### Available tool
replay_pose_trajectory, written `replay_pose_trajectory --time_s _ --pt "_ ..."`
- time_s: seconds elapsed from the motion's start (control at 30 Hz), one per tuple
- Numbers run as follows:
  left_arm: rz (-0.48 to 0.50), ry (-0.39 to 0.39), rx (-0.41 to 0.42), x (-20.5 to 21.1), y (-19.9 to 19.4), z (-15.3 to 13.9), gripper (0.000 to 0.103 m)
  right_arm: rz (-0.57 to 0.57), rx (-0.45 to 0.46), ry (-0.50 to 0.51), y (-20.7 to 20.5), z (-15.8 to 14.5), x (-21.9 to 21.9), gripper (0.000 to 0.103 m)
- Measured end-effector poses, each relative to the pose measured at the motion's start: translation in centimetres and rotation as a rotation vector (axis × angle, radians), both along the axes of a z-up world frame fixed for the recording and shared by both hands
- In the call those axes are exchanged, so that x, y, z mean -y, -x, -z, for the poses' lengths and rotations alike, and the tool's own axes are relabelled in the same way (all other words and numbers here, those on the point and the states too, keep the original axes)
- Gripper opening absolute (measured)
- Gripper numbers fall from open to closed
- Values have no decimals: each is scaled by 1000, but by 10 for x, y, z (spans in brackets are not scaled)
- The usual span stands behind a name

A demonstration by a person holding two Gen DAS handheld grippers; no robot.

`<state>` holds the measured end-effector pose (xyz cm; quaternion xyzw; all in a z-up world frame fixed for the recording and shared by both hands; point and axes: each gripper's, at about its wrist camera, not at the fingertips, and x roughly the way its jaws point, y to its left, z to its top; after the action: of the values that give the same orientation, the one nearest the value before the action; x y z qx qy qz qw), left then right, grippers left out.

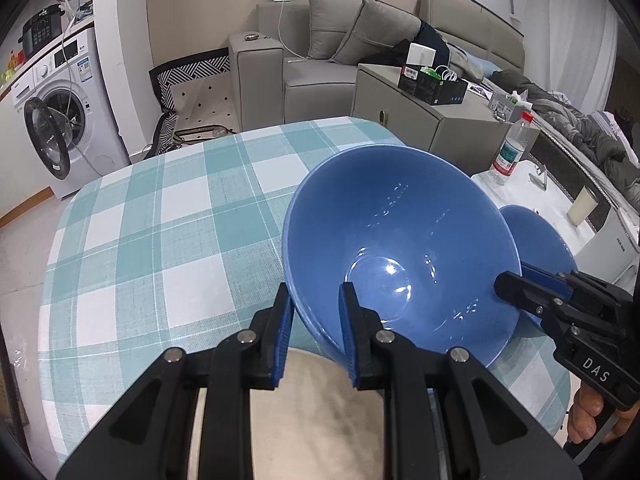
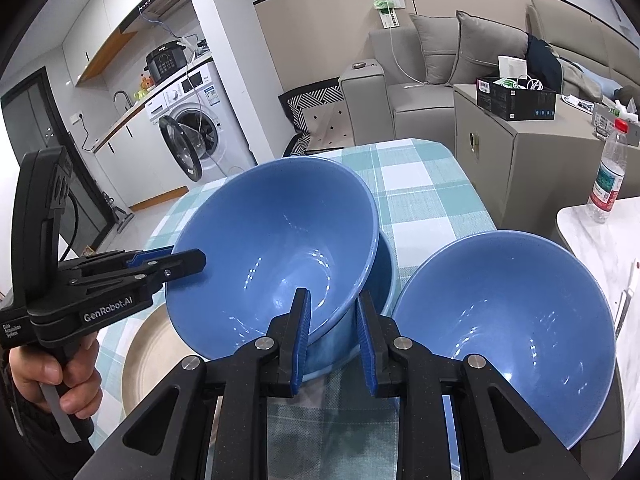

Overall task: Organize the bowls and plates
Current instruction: 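Carry the blue bowl with the left tool while the right tool carries its bowl beside it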

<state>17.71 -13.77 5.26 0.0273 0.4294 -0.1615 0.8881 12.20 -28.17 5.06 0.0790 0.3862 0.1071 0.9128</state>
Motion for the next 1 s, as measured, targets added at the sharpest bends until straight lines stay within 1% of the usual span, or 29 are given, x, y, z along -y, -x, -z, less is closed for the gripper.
replay_pose_trajectory --time_s 0.73,1.0 --pt "28 -89 -45 14 -2 22 21 13 -21 97 1 9 -8 26" --pt "39 -110 -36 17 -2 23 24 13 -24 114 0 10 -9 28"
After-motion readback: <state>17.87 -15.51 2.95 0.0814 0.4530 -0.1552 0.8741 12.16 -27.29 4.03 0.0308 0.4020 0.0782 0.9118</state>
